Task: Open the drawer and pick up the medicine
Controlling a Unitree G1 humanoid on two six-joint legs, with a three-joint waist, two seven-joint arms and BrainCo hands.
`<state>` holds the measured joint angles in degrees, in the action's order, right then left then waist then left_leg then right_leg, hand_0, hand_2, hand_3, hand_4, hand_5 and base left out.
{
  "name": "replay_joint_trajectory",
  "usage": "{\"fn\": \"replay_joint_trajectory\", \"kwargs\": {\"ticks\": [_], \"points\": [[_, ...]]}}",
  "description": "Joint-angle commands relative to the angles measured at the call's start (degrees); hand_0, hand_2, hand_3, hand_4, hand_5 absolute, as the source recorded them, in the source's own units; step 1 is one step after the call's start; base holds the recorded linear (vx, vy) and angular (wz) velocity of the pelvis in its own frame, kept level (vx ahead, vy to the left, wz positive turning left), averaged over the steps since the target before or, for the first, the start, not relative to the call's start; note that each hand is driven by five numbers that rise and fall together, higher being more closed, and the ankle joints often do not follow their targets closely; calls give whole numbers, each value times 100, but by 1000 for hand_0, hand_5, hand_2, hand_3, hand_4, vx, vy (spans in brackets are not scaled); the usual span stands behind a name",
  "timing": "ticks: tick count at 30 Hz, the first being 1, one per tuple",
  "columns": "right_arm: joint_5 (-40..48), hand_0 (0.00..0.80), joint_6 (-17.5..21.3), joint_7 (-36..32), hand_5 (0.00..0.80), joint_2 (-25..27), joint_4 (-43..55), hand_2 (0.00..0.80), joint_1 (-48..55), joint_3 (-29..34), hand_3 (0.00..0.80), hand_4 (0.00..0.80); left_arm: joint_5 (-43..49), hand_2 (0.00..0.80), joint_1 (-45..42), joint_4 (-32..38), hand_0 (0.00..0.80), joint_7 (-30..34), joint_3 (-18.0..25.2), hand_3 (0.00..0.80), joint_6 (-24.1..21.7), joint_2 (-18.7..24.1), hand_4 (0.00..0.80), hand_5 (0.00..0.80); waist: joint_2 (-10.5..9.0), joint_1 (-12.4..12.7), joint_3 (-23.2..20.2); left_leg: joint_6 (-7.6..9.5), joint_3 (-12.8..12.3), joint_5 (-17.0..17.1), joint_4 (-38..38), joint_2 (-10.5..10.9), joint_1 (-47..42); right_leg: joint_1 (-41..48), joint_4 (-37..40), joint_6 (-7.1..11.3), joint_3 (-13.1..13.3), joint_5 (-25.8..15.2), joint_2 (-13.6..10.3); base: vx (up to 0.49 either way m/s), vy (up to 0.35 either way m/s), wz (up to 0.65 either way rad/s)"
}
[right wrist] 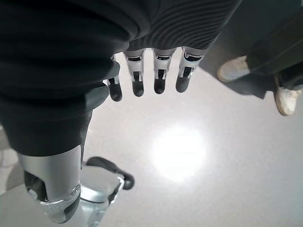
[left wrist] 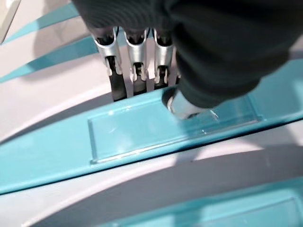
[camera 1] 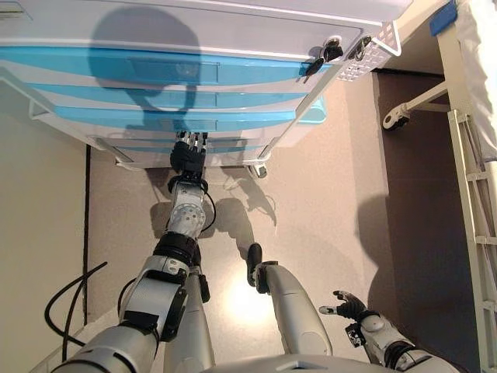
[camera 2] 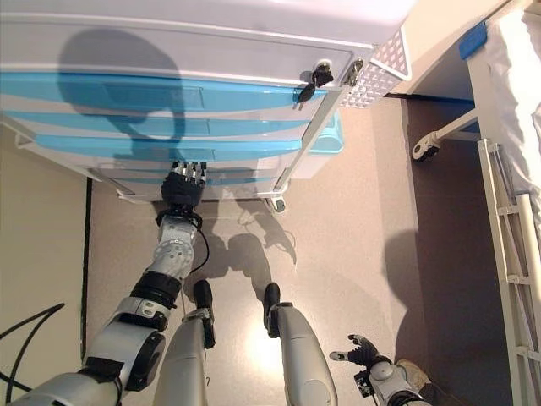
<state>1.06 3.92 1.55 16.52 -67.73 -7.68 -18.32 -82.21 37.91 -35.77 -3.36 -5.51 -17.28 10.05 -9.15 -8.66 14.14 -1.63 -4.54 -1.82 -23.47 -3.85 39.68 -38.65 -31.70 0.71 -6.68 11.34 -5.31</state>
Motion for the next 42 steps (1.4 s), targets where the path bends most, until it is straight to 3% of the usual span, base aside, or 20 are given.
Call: {"fn": "replay_joint_trajectory", "kwargs": {"ticks": [1,21,28,33,35,42], "points": [[-135,0,55,-25,0,367,-132,0,322,-232,0,0,339,800,671,1239,800,705,-146,800,-407,84,800,800,224,158,-430,0,12,-627,-362,-48,-176,-125,504,389,117,-717,-36,0,0,0],[-354,0,22,-22,0,354,-171,0,327,-270,0,0,312,800,-157,1378,800,747,6,800,-201,263,800,800,157,398,-269,-4,247,-681,-774,-49,-245,128,42,269,-71,-448,-52,-10,-16,4],[-397,0,22,24,0,331,-157,0,306,-204,0,0,344,800,-777,1713,800,781,156,800,-131,281,800,800,110,612,-100,-48,502,-602,-831,-31,-379,443,-54,182,-329,-299,-42,-48,-71,19],[-389,0,18,49,0,338,-188,0,388,-78,0,0,361,800,-1108,1826,800,848,200,800,-8,250,800,800,132,773,52,-95,783,-493,-818,99,-493,724,-188,90,-607,-125,-109,-42,-62,35],[-389,0,13,87,0,381,-222,0,418,42,0,0,393,800,-1395,1920,800,913,208,800,95,246,800,800,190,876,131,-120,976,-429,-803,186,-559,915,-253,49,-775,-32,-166,-21,-41,31],[-391,0,15,124,0,489,-237,0,441,249,0,0,432,800,-1943,2174,800,1087,231,800,313,311,800,800,323,1014,276,-152,1185,-343,-758,351,-718,1255,-325,9,-1029,66,-296,-33,1,30]]}}
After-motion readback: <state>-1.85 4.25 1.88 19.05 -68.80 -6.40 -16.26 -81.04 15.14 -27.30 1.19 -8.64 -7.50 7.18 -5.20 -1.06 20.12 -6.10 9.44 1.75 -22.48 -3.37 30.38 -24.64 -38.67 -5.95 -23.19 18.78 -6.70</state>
